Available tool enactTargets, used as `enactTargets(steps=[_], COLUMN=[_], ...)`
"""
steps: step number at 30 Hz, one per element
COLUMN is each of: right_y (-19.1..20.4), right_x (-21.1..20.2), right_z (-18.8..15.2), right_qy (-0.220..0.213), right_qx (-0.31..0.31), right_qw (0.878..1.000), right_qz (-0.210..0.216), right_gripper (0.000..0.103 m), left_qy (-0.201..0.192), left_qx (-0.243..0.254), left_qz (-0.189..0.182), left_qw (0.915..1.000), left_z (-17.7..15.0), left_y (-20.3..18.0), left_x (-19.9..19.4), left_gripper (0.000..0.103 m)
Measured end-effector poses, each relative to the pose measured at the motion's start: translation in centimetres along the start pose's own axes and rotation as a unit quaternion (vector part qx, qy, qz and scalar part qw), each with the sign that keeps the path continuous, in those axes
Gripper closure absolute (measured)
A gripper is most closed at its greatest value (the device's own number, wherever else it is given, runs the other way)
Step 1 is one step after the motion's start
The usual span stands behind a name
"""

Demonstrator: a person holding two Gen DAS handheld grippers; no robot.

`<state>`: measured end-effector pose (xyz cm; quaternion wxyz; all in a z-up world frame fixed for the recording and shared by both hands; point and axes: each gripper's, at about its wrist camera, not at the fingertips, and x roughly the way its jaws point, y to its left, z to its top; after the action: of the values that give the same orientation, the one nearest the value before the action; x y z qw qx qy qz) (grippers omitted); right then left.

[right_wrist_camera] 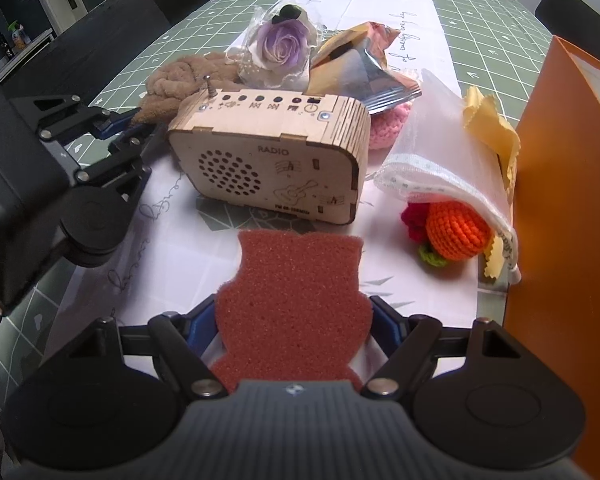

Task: Organize soft objects
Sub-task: 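Close the left tool on the brown towel, then lift the brown towel with the left tool while the right tool holds the red sponge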

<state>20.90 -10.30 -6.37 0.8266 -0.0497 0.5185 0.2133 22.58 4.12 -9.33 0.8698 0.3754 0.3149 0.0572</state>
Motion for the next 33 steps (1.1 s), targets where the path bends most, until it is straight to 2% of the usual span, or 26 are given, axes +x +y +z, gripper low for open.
enactTargets(steps=[8, 14, 19, 22, 26, 29, 33], right_y=[0.5, 1.0, 1.6, 1.9, 1.9, 1.9, 1.5], right_x=[-1.0, -2.9, -3.9, -4.1, -3.9, -4.3, -4.1], right_z=[-0.5, -1.2, -2.7, -4.0, -5.0, -5.8, -5.8], right_qy=[-0.025, -0.041, -0.044, -0.044, -0.042, -0.053, -0.054], right_qx=[-0.010, -0.017, -0.034, -0.041, -0.043, -0.046, -0.043], right_qw=[1.000, 0.999, 0.998, 0.998, 0.998, 0.997, 0.998], right_qz=[-0.002, 0.005, 0.009, 0.007, 0.007, 0.015, 0.003], right_gripper=[0.030, 0.030, 0.030, 0.030, 0.030, 0.030, 0.030], left_qy=[-0.013, -0.011, 0.008, 0.024, 0.025, 0.028, 0.030], left_qx=[-0.032, -0.064, -0.095, -0.132, -0.141, -0.167, -0.188], left_qz=[0.020, 0.008, -0.047, -0.112, -0.126, -0.158, -0.210], left_qw=[0.9992, 0.9979, 0.9944, 0.9846, 0.9816, 0.9728, 0.9589], left_z=[-0.7, -1.5, -2.9, -3.6, -4.3, -5.0, -5.5], left_y=[0.6, 1.4, 1.4, 1.4, 0.5, 0.4, 0.1], left_x=[-4.0, -8.5, -12.0, -13.5, -14.9, -16.0, -17.2], left_gripper=[0.095, 0.095, 0.095, 0.095, 0.095, 0.095, 0.095])
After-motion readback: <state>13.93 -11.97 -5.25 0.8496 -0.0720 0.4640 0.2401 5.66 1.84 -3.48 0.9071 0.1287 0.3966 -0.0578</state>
